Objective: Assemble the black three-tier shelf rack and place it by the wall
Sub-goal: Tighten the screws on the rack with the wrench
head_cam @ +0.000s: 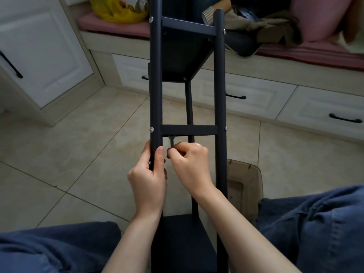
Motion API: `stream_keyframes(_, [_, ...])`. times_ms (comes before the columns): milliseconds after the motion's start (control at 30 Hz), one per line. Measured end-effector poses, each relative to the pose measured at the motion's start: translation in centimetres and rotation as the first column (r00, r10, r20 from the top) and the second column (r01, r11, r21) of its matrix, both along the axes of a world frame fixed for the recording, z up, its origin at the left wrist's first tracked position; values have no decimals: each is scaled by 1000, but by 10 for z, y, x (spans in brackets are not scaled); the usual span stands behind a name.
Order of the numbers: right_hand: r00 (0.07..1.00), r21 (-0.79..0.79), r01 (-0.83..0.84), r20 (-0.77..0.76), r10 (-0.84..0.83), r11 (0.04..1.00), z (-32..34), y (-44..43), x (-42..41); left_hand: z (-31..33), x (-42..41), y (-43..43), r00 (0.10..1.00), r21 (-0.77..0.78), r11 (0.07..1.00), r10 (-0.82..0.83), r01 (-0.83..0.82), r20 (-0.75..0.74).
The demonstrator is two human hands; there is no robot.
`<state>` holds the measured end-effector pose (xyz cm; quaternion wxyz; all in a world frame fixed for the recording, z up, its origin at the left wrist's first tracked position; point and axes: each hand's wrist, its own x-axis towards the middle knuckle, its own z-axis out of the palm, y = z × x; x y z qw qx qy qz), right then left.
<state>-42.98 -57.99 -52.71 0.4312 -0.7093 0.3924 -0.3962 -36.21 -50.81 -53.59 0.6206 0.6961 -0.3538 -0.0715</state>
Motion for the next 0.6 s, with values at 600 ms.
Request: stream_keyframes(600, [998,-72,-52,-29,50,996,6,-11,3,3,-4,3,999,-8,999,-49,49,22])
